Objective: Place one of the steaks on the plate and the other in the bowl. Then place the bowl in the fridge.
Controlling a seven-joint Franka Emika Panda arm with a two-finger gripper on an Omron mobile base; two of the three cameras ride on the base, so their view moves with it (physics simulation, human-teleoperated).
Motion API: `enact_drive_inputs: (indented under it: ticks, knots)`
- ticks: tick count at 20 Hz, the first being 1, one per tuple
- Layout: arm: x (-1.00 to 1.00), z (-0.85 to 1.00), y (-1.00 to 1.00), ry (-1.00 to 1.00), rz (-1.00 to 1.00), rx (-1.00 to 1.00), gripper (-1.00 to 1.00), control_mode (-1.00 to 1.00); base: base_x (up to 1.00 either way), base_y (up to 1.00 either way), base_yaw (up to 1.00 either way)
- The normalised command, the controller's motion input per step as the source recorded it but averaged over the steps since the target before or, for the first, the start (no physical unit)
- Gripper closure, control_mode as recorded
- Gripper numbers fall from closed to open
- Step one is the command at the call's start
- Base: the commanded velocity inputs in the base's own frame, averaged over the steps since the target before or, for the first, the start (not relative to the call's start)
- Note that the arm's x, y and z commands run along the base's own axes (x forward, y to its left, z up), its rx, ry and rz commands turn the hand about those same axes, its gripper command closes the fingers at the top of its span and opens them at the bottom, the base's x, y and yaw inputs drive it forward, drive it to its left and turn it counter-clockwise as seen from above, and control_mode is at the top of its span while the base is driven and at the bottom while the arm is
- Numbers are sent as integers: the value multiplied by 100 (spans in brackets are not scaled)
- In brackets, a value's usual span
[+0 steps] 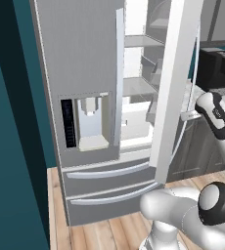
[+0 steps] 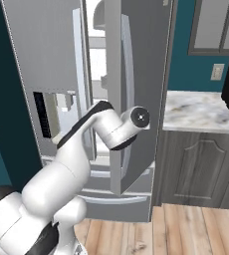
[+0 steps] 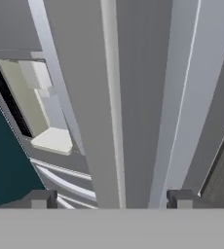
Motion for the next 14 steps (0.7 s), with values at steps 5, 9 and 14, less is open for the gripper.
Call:
enact_drive_inputs:
  ticks: [5,9,14]
  knots:
    - [-14,5,-57,0,-2,-2,-100,-100,0,0,0]
    - [-94,2,-5,-3,-8,-8,-100,-100,0,0,0]
    - [-95,5,52,-3,-8,-31,-100,-100,0,0,0]
